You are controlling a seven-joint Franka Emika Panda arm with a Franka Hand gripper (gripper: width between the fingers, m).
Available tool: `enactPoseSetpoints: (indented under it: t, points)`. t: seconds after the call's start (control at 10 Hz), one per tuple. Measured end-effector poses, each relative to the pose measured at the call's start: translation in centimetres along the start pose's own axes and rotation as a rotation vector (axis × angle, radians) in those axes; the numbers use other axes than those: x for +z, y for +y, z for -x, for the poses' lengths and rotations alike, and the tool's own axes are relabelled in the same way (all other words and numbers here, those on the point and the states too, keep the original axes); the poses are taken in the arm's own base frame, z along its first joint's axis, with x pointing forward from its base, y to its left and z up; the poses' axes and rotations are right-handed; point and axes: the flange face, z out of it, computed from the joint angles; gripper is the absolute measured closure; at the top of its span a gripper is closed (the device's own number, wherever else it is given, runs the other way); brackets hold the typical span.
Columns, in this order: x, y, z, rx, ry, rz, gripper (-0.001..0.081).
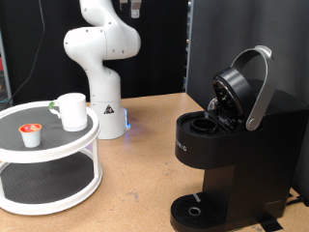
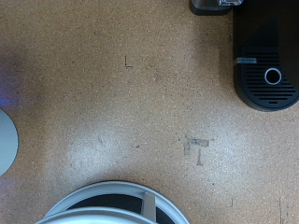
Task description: Make a cup of coffee with the keurig machine
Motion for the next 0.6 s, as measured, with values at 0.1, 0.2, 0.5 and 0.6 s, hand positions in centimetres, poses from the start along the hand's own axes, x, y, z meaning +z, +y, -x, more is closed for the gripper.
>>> enactPoseSetpoints:
  t: [0.1,0.2,0.5,0.6]
  points:
    - [-0.1,0.2,0.1,-0.005,0.007,0.003,0.0005]
    - [-0.2,0.8,0.5,-0.022,0.025,0.003,0.0005]
    - [-0.3,4.2,4.0,-0.067,0.078,-0.02,0.0005]
    - [-0.4,5.1,5.4,-0.066,0.064,-0.026,0.0005]
